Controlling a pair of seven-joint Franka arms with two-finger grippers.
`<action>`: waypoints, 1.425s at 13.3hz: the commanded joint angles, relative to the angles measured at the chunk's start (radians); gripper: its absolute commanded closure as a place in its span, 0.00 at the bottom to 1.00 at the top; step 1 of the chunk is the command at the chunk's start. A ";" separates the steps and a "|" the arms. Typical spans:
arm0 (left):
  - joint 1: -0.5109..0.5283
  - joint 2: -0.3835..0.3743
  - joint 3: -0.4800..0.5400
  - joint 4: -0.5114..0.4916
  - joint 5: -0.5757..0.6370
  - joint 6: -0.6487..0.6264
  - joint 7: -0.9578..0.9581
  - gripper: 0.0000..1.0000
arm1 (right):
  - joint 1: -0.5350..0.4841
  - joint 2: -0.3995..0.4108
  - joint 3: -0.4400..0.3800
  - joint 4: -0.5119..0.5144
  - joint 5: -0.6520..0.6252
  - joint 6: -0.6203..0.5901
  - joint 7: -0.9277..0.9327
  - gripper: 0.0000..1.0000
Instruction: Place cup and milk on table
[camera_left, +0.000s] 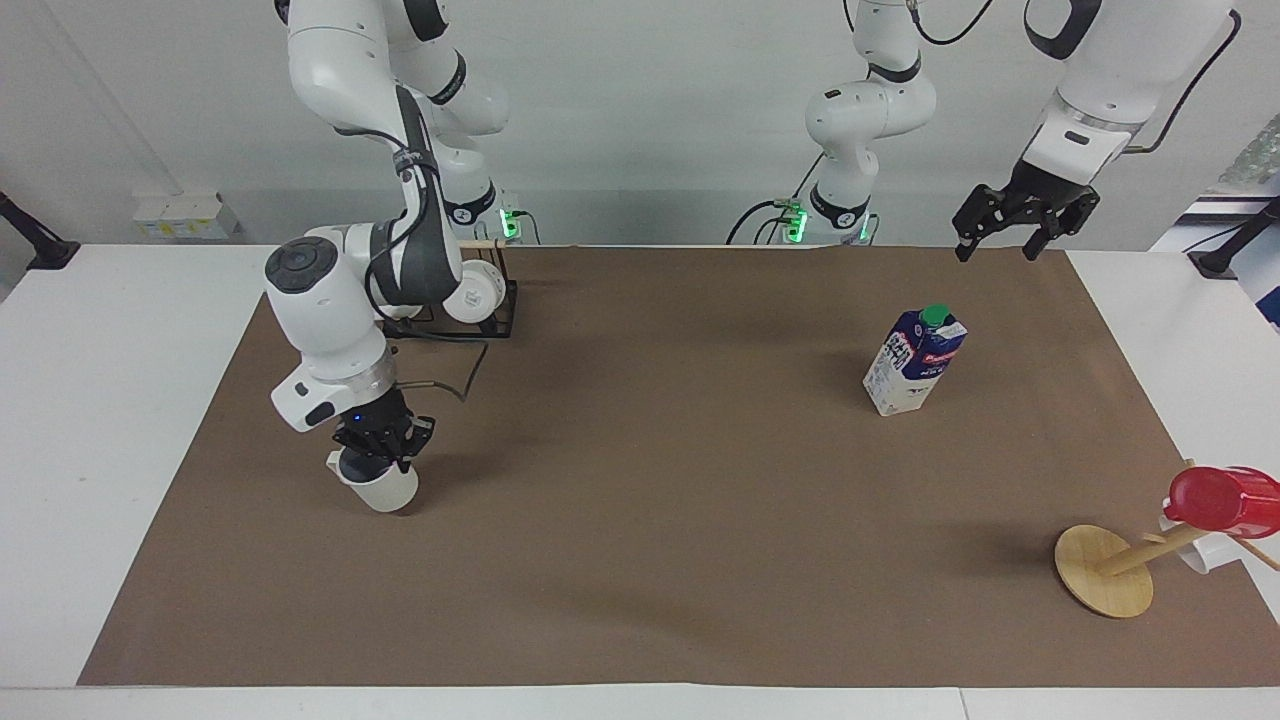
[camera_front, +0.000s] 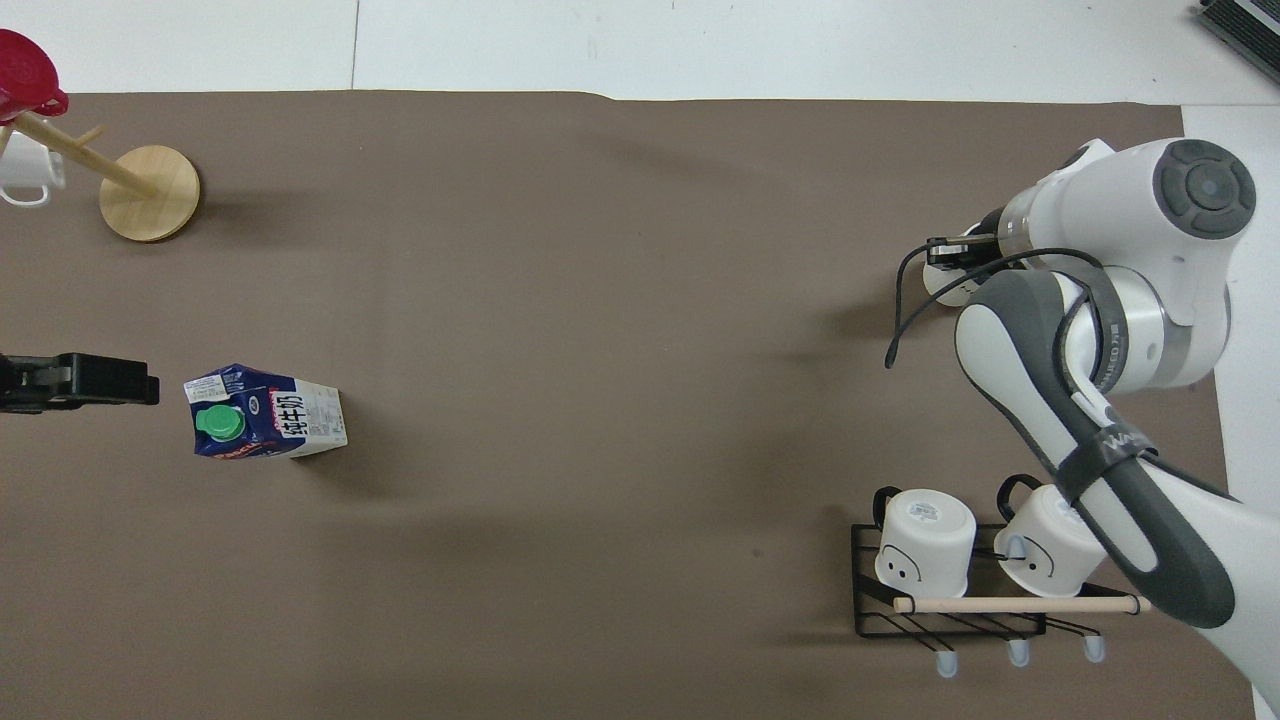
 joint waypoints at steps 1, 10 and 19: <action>-0.016 -0.018 0.000 -0.065 0.018 0.059 -0.005 0.00 | 0.056 -0.026 0.003 0.065 -0.001 -0.113 0.024 1.00; -0.052 -0.024 -0.002 -0.235 0.018 0.242 -0.005 0.00 | 0.534 0.053 0.003 0.189 -0.090 -0.187 0.694 1.00; -0.054 -0.018 -0.002 -0.381 0.019 0.423 -0.002 0.00 | 0.734 0.280 0.002 0.384 -0.112 -0.190 0.917 1.00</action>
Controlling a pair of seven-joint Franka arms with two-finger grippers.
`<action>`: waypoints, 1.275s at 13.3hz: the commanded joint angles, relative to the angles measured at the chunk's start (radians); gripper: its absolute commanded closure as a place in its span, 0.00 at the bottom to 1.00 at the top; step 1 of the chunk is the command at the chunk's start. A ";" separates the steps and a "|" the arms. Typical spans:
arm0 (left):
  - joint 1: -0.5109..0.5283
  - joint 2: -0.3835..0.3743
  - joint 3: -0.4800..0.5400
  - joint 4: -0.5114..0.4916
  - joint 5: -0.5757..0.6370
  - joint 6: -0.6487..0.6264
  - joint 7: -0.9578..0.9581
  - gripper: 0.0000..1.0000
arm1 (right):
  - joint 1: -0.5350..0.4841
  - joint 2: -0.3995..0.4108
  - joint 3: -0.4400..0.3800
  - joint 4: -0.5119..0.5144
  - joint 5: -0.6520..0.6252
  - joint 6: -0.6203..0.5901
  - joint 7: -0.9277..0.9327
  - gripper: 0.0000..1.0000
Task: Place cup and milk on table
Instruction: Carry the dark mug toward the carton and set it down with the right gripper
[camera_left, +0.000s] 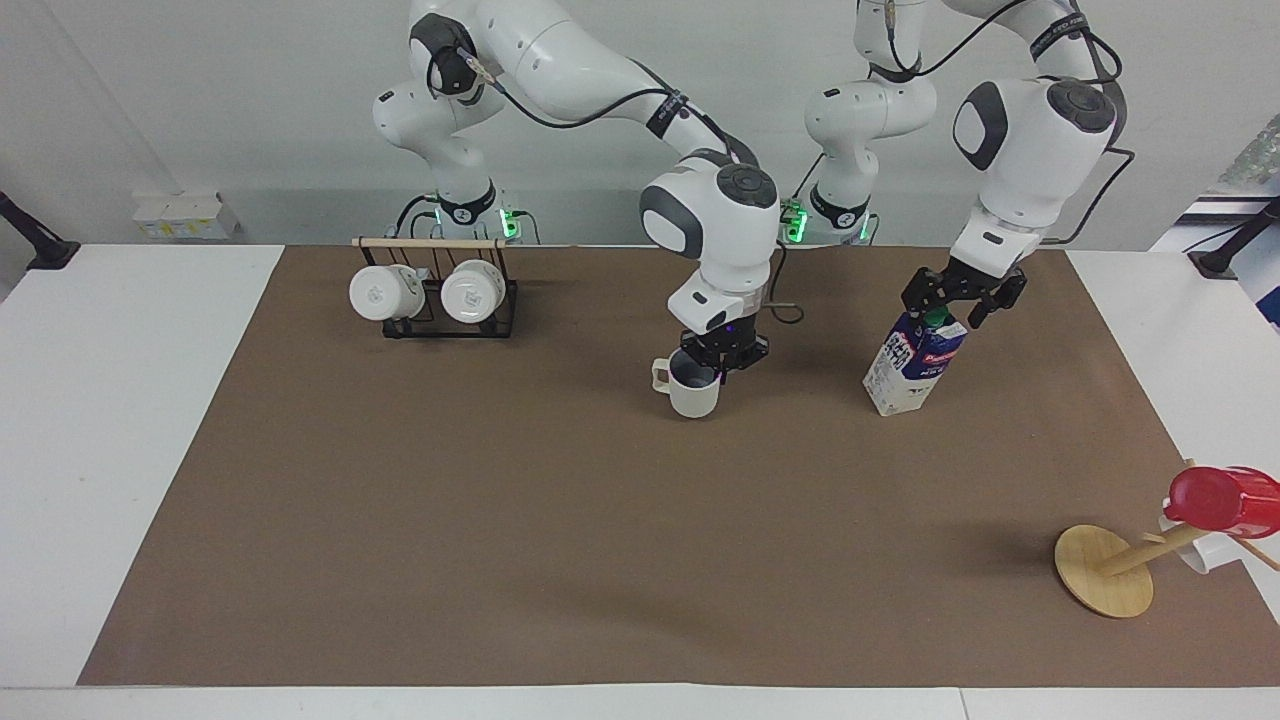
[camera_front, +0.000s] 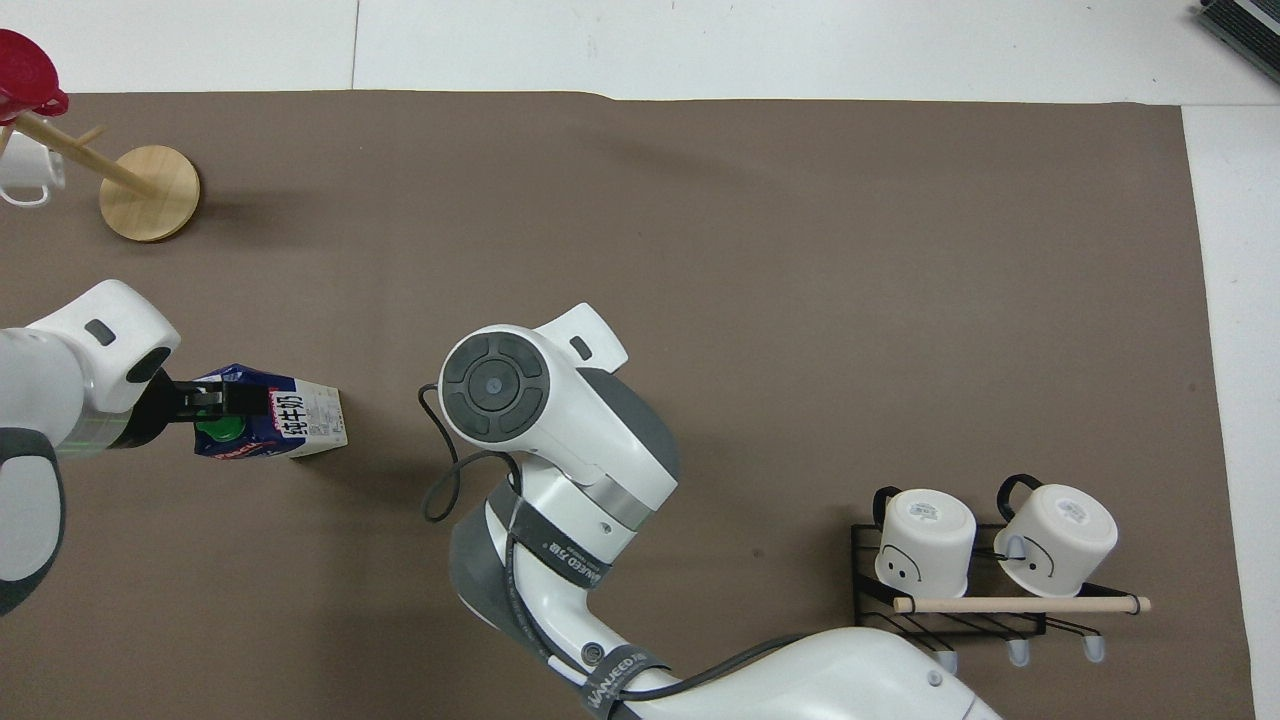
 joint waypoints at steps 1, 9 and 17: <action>-0.019 -0.018 0.012 -0.025 0.021 0.027 -0.003 0.00 | 0.017 0.026 -0.001 0.045 -0.020 -0.018 0.026 1.00; -0.025 -0.015 0.012 -0.021 0.021 0.026 -0.008 0.29 | 0.008 0.020 0.000 0.026 -0.017 -0.001 0.027 0.17; -0.027 0.005 0.012 0.016 0.019 0.015 -0.047 0.50 | -0.225 -0.264 -0.003 -0.094 0.000 -0.024 -0.034 0.00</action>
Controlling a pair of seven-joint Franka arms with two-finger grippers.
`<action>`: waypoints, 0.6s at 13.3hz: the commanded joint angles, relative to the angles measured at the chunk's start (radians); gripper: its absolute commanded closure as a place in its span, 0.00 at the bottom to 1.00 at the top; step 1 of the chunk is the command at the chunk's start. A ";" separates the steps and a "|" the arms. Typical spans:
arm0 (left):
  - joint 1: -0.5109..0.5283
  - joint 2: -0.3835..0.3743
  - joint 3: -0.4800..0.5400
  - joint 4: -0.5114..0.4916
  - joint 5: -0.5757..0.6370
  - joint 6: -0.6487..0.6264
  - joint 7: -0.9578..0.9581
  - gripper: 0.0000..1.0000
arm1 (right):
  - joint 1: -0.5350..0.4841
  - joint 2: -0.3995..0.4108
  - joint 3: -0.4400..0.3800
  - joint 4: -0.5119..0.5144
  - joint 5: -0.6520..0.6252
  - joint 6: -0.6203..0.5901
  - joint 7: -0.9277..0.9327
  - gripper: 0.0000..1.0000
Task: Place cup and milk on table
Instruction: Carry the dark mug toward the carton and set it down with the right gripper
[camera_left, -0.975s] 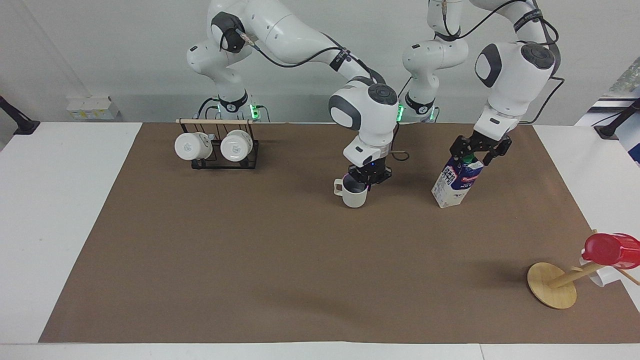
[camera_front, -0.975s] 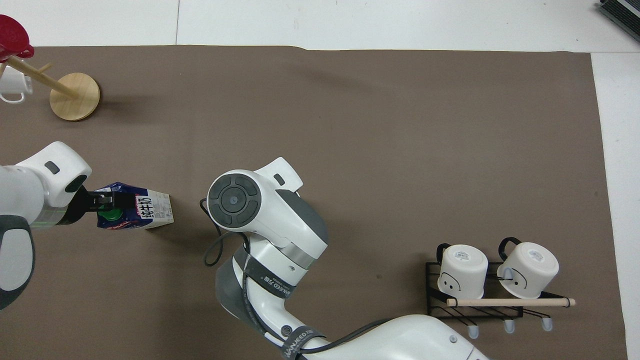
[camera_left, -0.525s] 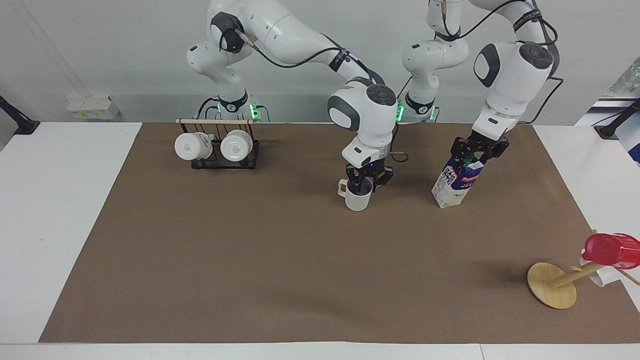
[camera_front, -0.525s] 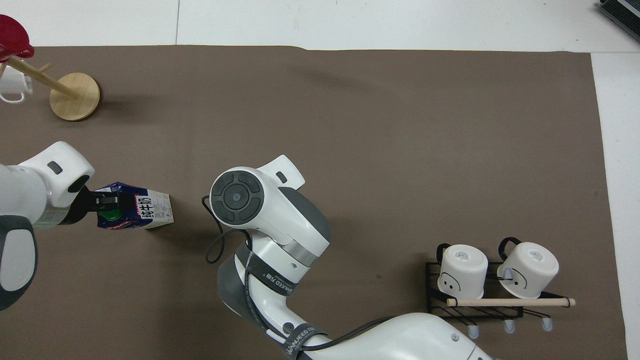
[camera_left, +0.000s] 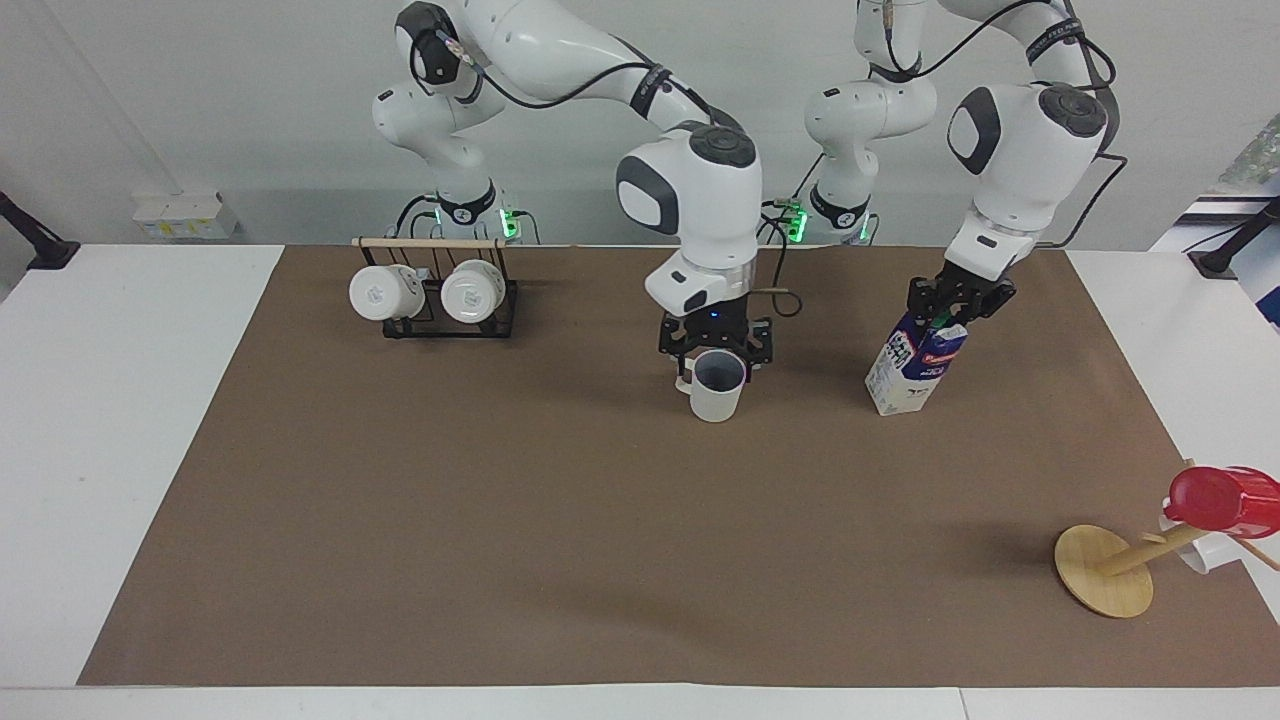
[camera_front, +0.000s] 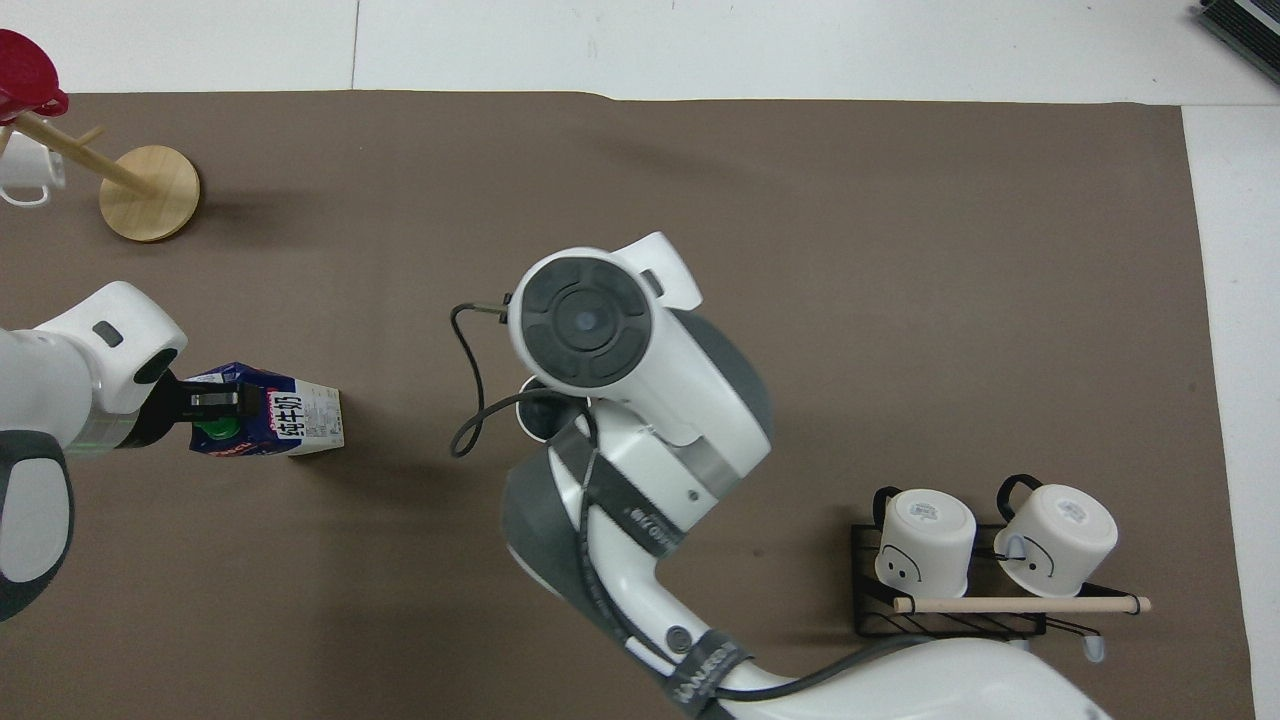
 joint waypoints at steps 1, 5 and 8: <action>-0.023 0.013 0.010 0.029 0.021 0.003 -0.062 0.51 | -0.152 -0.195 0.012 -0.173 0.000 -0.011 -0.093 0.00; -0.104 0.053 0.010 0.115 0.021 -0.008 -0.209 0.51 | -0.332 -0.351 0.012 -0.247 0.001 -0.140 -0.331 0.00; -0.187 0.077 0.010 0.152 0.021 -0.004 -0.310 0.51 | -0.422 -0.415 0.012 -0.238 0.006 -0.255 -0.506 0.00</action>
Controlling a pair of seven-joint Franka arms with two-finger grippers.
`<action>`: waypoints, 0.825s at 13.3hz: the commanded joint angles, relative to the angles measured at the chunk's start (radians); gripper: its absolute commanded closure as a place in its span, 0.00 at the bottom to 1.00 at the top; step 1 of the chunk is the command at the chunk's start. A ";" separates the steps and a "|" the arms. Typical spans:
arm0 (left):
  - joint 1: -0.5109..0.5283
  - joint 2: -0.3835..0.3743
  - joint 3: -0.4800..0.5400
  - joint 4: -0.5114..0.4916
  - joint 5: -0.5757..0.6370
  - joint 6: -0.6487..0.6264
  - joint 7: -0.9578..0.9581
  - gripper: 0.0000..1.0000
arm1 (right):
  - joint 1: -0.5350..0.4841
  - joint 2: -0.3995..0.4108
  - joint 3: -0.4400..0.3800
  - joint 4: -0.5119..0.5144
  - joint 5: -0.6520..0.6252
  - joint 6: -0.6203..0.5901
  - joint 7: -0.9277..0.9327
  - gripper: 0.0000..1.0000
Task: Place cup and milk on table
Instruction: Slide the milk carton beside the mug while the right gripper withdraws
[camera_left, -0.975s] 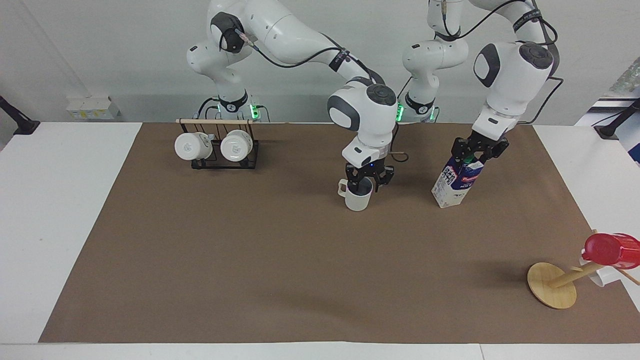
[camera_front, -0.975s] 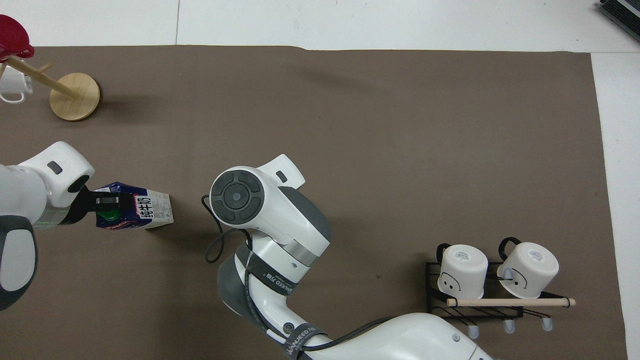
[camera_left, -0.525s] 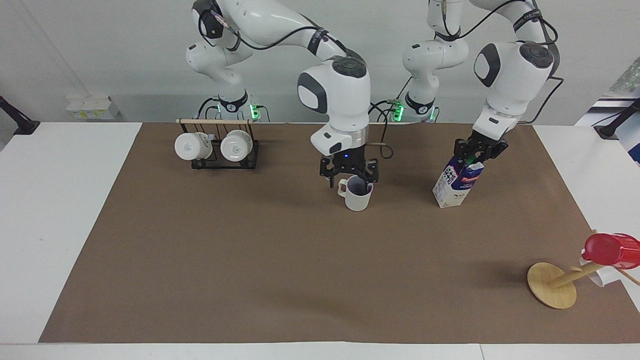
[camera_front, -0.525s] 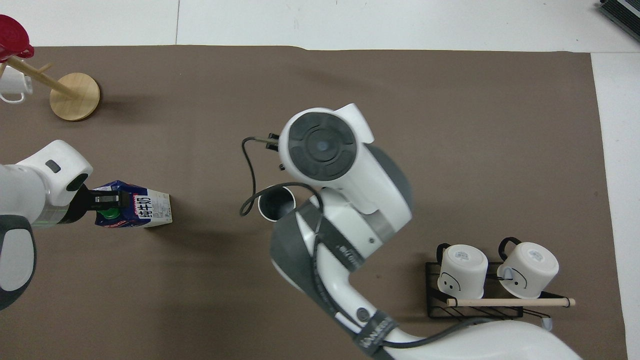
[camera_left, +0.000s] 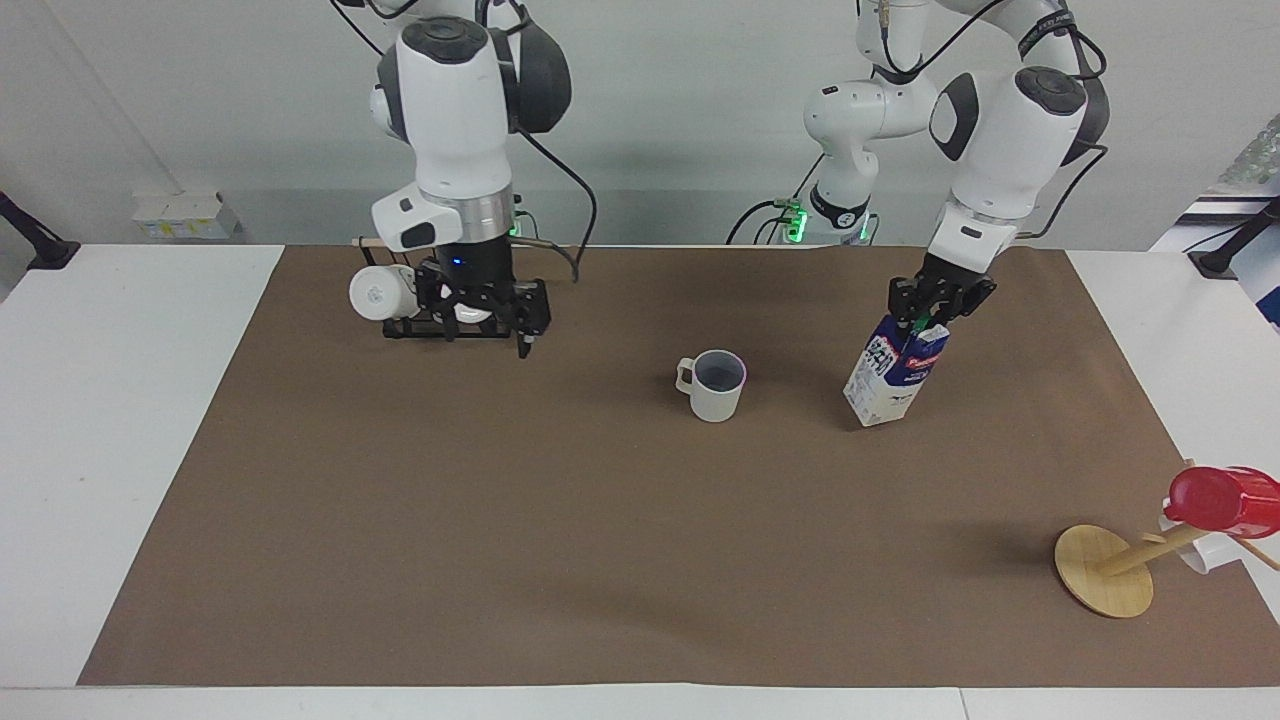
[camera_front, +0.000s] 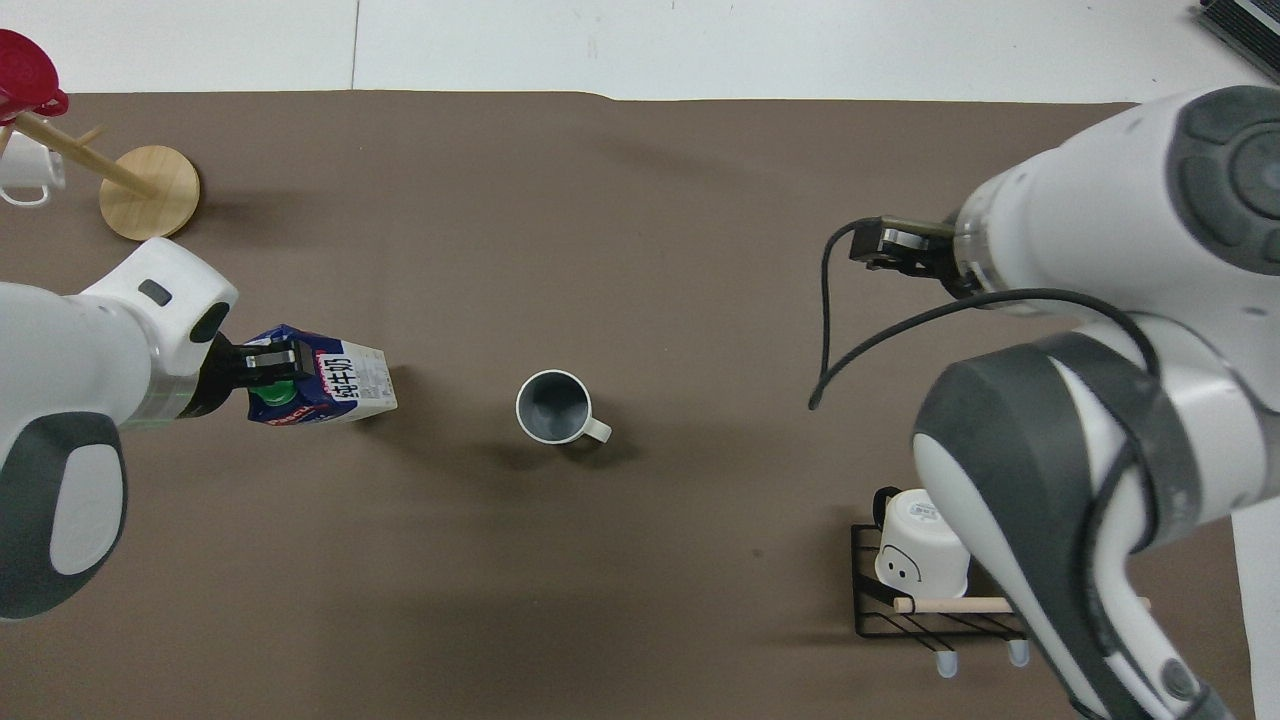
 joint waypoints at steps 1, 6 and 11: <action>-0.082 0.032 0.012 0.039 0.019 0.003 -0.093 0.51 | -0.067 -0.056 0.014 -0.019 0.015 -0.056 -0.141 0.00; -0.167 0.054 0.011 0.035 0.018 0.012 -0.153 0.52 | -0.139 -0.041 0.011 0.094 0.078 -0.196 -0.235 0.00; -0.195 0.093 0.012 0.024 0.018 0.062 -0.167 0.53 | -0.179 -0.083 0.009 0.122 0.078 -0.340 -0.373 0.00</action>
